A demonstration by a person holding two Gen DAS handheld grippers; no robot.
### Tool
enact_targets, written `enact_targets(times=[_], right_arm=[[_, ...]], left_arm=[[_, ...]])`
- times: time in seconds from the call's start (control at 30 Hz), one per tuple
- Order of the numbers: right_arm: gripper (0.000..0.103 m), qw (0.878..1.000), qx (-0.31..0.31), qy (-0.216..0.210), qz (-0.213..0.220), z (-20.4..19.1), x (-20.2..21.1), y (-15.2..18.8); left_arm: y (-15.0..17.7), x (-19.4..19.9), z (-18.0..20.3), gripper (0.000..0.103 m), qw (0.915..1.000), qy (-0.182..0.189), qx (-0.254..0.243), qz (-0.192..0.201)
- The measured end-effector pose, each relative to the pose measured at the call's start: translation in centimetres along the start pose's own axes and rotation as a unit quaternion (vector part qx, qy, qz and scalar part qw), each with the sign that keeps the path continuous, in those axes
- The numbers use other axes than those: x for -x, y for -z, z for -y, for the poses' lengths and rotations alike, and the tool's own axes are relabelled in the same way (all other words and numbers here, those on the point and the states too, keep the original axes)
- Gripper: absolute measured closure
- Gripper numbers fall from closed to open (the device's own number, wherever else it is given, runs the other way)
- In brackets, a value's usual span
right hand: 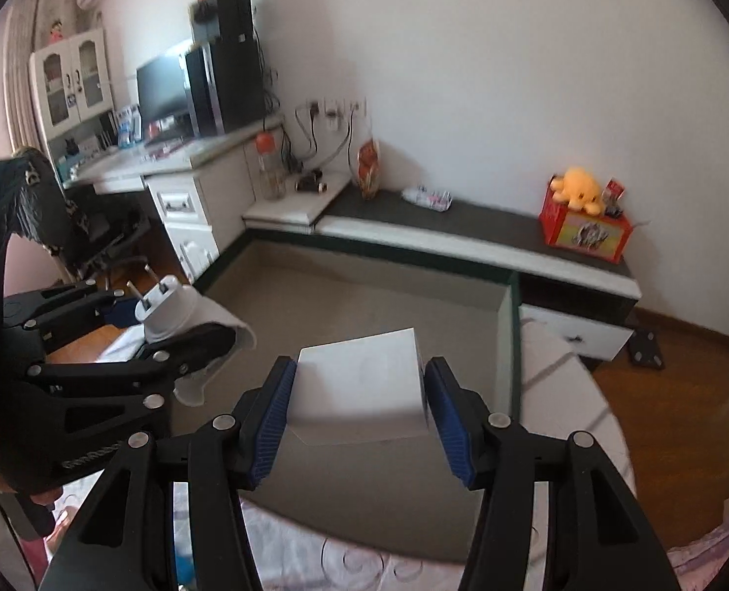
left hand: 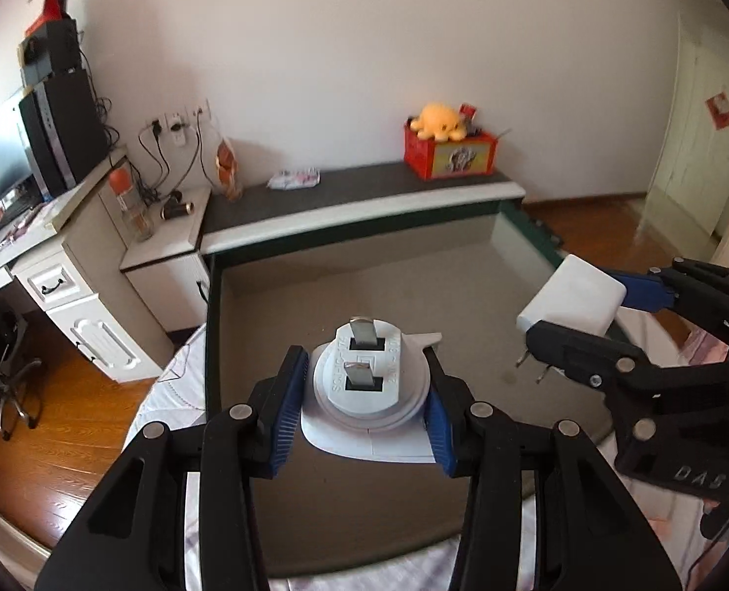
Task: Organize rigid objects
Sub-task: 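Carry both chargers over the pink box and open both tools to drop them, then withdraw both tools from the box back toward the bed items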
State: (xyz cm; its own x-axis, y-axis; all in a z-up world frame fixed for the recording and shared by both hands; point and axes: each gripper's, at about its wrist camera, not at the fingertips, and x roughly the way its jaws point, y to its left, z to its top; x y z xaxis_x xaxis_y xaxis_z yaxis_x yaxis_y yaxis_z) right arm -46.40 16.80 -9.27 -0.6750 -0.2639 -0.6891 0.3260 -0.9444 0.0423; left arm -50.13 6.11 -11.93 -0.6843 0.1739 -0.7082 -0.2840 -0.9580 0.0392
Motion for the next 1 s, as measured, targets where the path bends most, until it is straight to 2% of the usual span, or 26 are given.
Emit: enact_targets(times=[0.2, 0.4, 0.47, 0.53, 0.6, 0.63, 0.7, 0.8, 1.0], right_arm=[[0.047, 0.999, 0.001, 0.002, -0.049, 0.5, -4.5, 0.7], [0.047, 0.998, 0.003, 0.005, -0.066, 0.4, -5.7, 1.2], [0.047, 0.998, 0.000, 0.006, -0.066, 0.4, -5.7, 1.3], [0.047, 0.998, -0.005, 0.010, -0.063, 0.4, -5.6, 1.4], [0.047, 0.998, -0.009, 0.013, -0.063, 0.6, -5.6, 1.4], [0.046, 0.998, -0.015, 0.010, -0.055, 0.6, -5.2, 1.4], [0.034, 0.999, -0.021, 0.015, -0.042, 0.7, -4.4, 1.4], [0.026, 0.999, -0.025, 0.014, -0.021, 0.3, -2.7, 1.2], [0.021, 0.999, -0.021, 0.024, 0.027, -1.2, 2.9, 1.8]], left_arm=[[0.4, -2.5, -0.1, 0.061, 0.9995, -0.007, 0.001, -0.030], [0.5, -2.6, -0.5, 0.057, 0.9995, -0.016, 0.000, -0.028], [0.7, -2.1, -0.8, 0.046, 0.9993, -0.031, 0.003, -0.022], [0.9, -1.6, -1.4, 0.022, 0.9990, -0.038, 0.015, -0.017], [1.2, -0.6, -1.8, 0.013, 0.9991, -0.034, 0.026, -0.001], [1.3, 0.1, -1.8, 0.012, 0.9990, -0.036, 0.026, 0.009], [1.5, 1.0, -2.0, 0.010, 0.9986, -0.042, 0.024, 0.018], [2.0, 3.1, -2.1, 0.005, 0.9973, -0.055, 0.028, 0.039], [3.6, 9.4, -1.8, 0.000, 0.9909, -0.088, 0.033, 0.096]])
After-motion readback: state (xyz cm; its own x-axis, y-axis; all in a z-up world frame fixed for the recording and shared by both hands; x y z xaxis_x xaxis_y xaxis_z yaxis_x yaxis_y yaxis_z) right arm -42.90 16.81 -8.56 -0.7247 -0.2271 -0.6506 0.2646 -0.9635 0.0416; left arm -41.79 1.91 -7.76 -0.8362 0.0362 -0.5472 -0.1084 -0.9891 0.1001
